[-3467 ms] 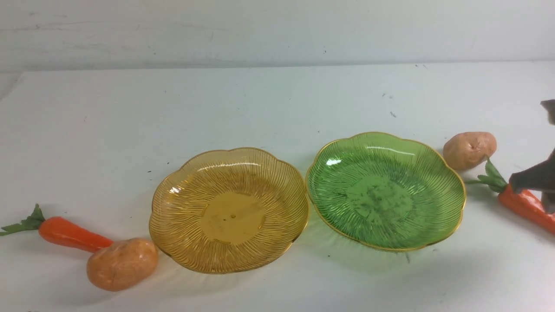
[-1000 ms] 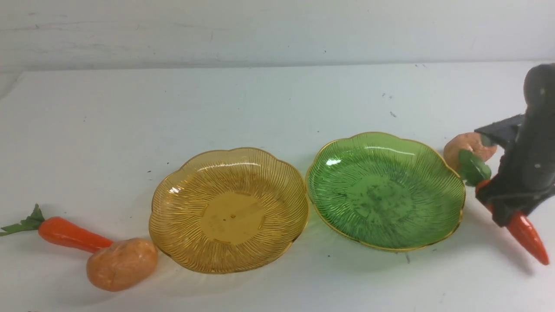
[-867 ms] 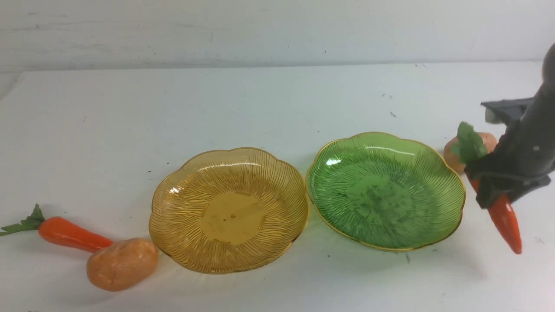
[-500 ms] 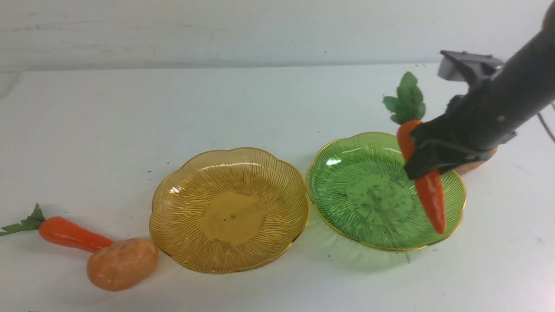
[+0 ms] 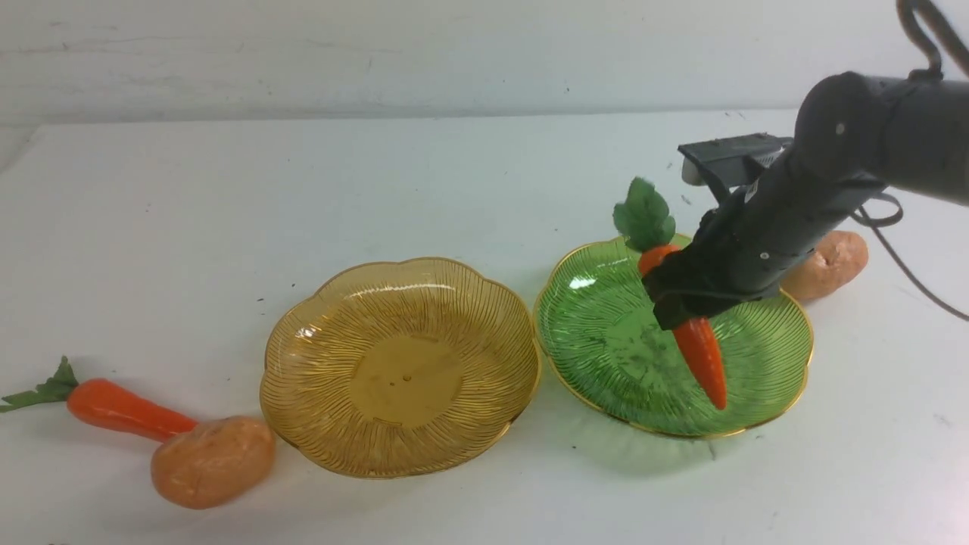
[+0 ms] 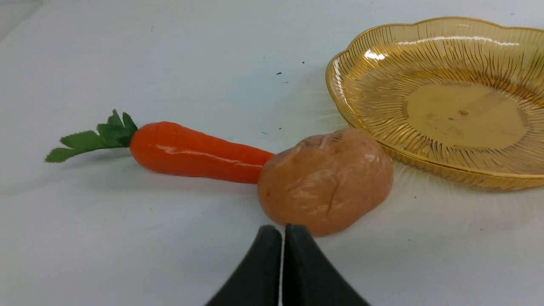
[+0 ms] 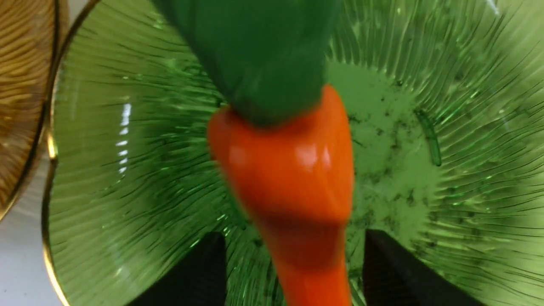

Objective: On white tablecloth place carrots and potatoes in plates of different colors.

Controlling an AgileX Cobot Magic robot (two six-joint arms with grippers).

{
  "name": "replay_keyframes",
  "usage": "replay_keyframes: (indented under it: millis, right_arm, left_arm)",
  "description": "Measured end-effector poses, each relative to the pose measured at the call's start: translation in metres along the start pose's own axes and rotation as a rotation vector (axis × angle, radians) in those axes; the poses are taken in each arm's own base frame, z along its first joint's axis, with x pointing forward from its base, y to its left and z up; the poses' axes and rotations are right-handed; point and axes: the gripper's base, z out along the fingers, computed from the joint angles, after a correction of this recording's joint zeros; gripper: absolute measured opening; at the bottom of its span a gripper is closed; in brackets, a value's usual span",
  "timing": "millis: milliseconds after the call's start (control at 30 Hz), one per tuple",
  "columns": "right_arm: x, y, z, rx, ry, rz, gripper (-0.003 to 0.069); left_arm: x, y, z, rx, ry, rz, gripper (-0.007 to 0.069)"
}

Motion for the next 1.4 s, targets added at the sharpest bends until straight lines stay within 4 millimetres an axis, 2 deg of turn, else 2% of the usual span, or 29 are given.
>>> replay_keyframes:
  millis: [133,233,300,367,467,533,600,667,733,833,1067,1233,1400]
  right_arm:
    - [-0.002,-0.001,-0.001,0.017,-0.007,0.022,0.0647]
    - [-0.008,-0.005,-0.012,0.05,0.014,0.043,0.0672]
    - [-0.016,-0.014,-0.023,0.073,-0.01,0.099,0.0605]
    - [-0.025,-0.038,-0.037,0.11,-0.069,0.227,0.0435]
    - [-0.027,-0.081,-0.051,0.17,-0.147,0.449,0.012]
    - [-0.024,-0.101,-0.056,0.208,-0.179,0.577,0.0027]
    - [-0.021,-0.116,-0.059,0.253,-0.203,0.668,0.0008]
    - [-0.022,-0.123,-0.056,0.308,-0.215,0.679,0.0031]
    - [-0.022,-0.128,-0.047,0.336,-0.206,0.686,0.0087]
    - [-0.024,-0.133,-0.031,0.34,-0.185,0.716,0.0251]
    - [-0.029,-0.139,-0.008,0.323,-0.174,0.785,0.0561]
    - [-0.033,-0.142,0.0,0.316,-0.191,0.874,0.0668]
    - [-0.034,-0.148,0.026,0.316,-0.174,1.019,0.0691]
  left_arm:
    - [0.0,0.0,0.0,0.0,0.0,0.0,-0.0003]
    - [0.0,0.0,0.0,0.0,0.0,0.0,-0.0003]
    - [0.0,0.0,0.0,0.0,0.0,0.0,-0.0003]
    - [0.0,0.0,0.0,0.0,0.0,0.0,-0.0003]
    - [0.0,0.0,0.0,0.0,0.0,0.0,-0.0003]
    - [0.0,0.0,0.0,0.0,0.0,0.0,-0.0003]
    - [0.0,0.0,0.0,0.0,0.0,0.0,-0.0003]
    - [0.0,0.0,0.0,0.0,0.0,0.0,-0.0003]
    - [0.0,0.0,0.0,0.0,0.0,0.0,-0.0003]
    - [0.0,0.0,0.0,0.0,0.0,0.0,-0.0003]
    - [0.0,0.0,0.0,0.0,0.0,0.0,-0.0003]
    - [0.0,0.0,0.0,0.0,0.0,0.0,-0.0003]
    - [0.0,0.0,0.0,0.0,0.0,0.0,-0.0003]
